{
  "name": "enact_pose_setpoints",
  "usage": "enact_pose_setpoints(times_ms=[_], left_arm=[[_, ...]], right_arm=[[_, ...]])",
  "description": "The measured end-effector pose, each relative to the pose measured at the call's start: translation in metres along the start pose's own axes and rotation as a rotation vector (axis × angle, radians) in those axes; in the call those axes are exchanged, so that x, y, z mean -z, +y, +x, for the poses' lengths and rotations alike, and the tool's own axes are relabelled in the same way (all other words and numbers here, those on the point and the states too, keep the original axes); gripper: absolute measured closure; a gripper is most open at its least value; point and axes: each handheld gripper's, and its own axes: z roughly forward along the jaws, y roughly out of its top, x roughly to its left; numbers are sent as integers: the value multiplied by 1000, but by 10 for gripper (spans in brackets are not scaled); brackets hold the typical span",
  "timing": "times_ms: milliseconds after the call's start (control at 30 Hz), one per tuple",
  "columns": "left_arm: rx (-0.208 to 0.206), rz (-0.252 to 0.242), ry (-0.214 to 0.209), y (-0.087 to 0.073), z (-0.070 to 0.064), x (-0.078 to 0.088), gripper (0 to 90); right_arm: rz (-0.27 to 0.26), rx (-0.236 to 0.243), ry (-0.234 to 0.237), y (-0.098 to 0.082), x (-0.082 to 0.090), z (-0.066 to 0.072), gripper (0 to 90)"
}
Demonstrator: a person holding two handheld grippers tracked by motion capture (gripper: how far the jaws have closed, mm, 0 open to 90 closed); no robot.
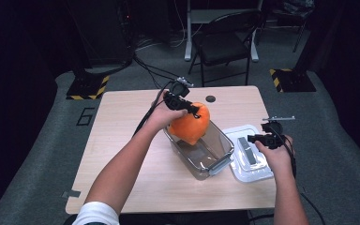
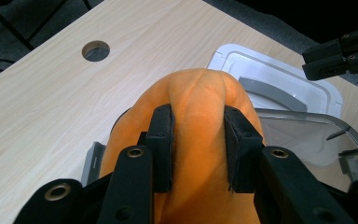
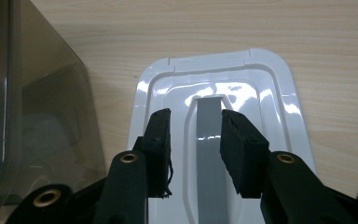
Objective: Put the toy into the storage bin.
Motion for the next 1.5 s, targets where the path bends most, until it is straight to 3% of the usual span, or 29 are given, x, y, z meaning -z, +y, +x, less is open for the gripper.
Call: enact_pose_setpoints(times_ms=[233, 800, 900, 1500], left_arm=[[0, 31, -11, -6, -1, -9, 659], [3, 37, -8, -15, -3, -22, 642], [-8, 57, -8, -16, -3, -25, 634], [13, 119, -9, -28, 1, -43, 607]], right_arm=[[-6, -3, 4, 0, 2, -1, 632], [-2, -2, 1, 0, 0, 0, 631], [-2, -1, 3, 0, 0, 0, 632], [-3, -10, 1, 0, 0, 0, 632]])
